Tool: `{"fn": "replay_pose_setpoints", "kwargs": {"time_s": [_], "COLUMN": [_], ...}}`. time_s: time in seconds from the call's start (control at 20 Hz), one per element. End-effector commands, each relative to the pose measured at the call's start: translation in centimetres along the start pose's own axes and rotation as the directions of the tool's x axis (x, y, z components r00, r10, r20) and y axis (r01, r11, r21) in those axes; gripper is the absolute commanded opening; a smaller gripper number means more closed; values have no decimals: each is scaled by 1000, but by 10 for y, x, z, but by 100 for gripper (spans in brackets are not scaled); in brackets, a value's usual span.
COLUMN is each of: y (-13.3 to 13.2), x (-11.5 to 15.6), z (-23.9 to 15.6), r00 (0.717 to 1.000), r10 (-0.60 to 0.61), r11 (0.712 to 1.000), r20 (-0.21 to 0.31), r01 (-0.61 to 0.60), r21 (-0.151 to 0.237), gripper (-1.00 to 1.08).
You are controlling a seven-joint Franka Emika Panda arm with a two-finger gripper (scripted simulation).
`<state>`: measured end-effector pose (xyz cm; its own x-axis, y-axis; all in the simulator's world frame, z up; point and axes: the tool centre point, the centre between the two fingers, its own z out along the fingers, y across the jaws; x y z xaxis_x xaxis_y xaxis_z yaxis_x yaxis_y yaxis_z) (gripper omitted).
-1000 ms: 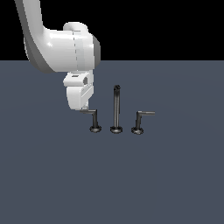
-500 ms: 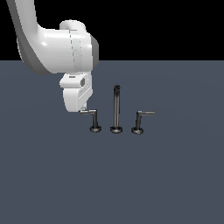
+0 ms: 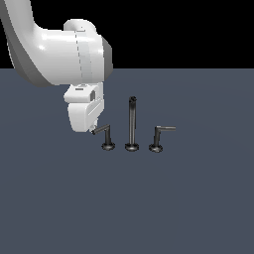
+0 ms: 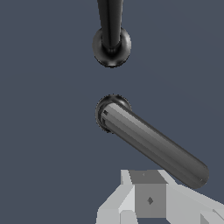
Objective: Turn on the faucet by rotating a designated handle.
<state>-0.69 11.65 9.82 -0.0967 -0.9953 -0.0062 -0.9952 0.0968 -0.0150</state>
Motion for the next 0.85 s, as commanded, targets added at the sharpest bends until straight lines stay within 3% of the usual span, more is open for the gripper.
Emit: {"fn": "replay_pose_setpoints", "kwargs": {"time_s": [0.0, 0.15, 0.8], "y": [16, 12, 38], "x": [1, 0, 39], "z": [0, 0, -1], "r00": [1000, 1000, 1000], "r10": [-6, -4, -7], "r11": [1000, 1000, 1000], "r20": [-6, -1, -6], "r01": [6, 4, 7], "r21": [-14, -6, -14], "gripper": [-100, -100, -100]}}
